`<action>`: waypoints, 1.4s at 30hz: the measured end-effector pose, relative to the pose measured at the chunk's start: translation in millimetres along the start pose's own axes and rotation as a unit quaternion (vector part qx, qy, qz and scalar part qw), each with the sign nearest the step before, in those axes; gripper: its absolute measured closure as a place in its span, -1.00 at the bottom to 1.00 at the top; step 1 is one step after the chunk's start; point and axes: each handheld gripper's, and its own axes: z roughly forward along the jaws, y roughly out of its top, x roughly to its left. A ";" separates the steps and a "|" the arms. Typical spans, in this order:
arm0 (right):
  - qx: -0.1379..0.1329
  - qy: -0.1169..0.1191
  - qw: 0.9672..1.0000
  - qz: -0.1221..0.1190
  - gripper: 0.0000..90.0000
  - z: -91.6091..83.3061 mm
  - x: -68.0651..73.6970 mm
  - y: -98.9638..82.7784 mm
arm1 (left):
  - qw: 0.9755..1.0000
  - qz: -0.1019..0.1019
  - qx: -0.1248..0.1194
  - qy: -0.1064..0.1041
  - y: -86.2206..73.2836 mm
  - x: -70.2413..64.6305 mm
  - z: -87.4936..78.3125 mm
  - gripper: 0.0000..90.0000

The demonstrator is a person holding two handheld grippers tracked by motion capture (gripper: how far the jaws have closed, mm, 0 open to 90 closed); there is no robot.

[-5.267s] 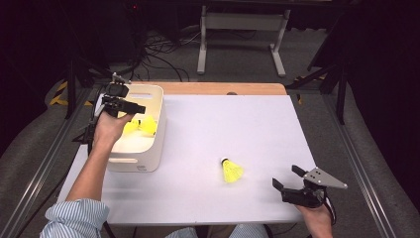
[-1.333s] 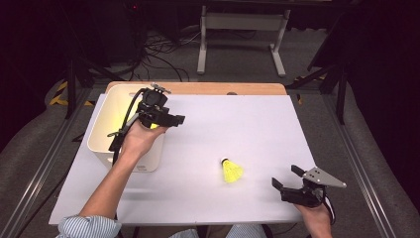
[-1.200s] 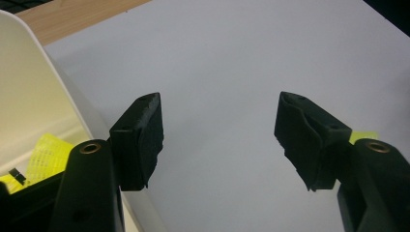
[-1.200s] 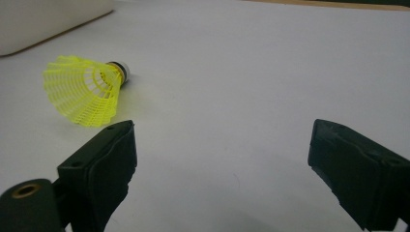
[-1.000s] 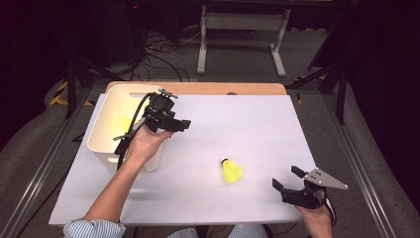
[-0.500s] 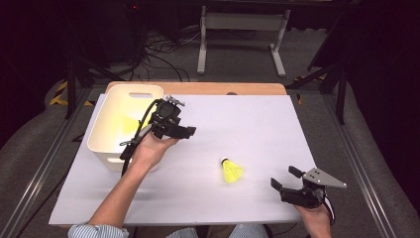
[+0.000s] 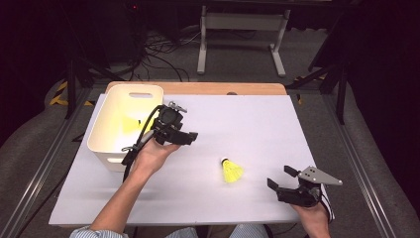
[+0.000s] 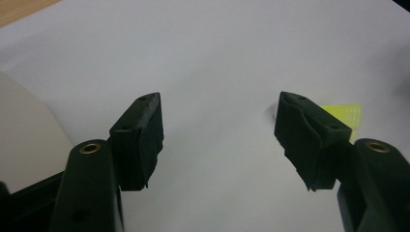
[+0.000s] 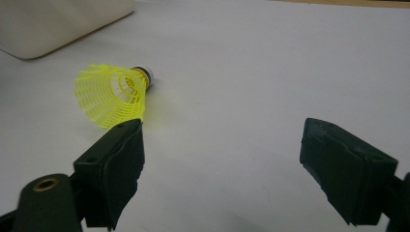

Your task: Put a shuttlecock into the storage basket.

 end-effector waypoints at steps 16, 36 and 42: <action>0.017 0.046 0.999 -0.021 -0.44 19.1 15.7 22.4 | 1.000 -0.003 0.008 -0.013 -12.8 -3.8 10.9 -0.22; 0.099 0.075 0.991 -0.039 0.02 58.5 31.7 40.4 | 1.000 0.002 0.020 -0.023 -22.4 -11.7 27.0 -0.22; 0.120 0.078 0.989 -0.042 0.22 67.4 34.1 40.9 | 0.999 0.004 0.025 -0.024 -24.4 -13.3 31.2 -0.21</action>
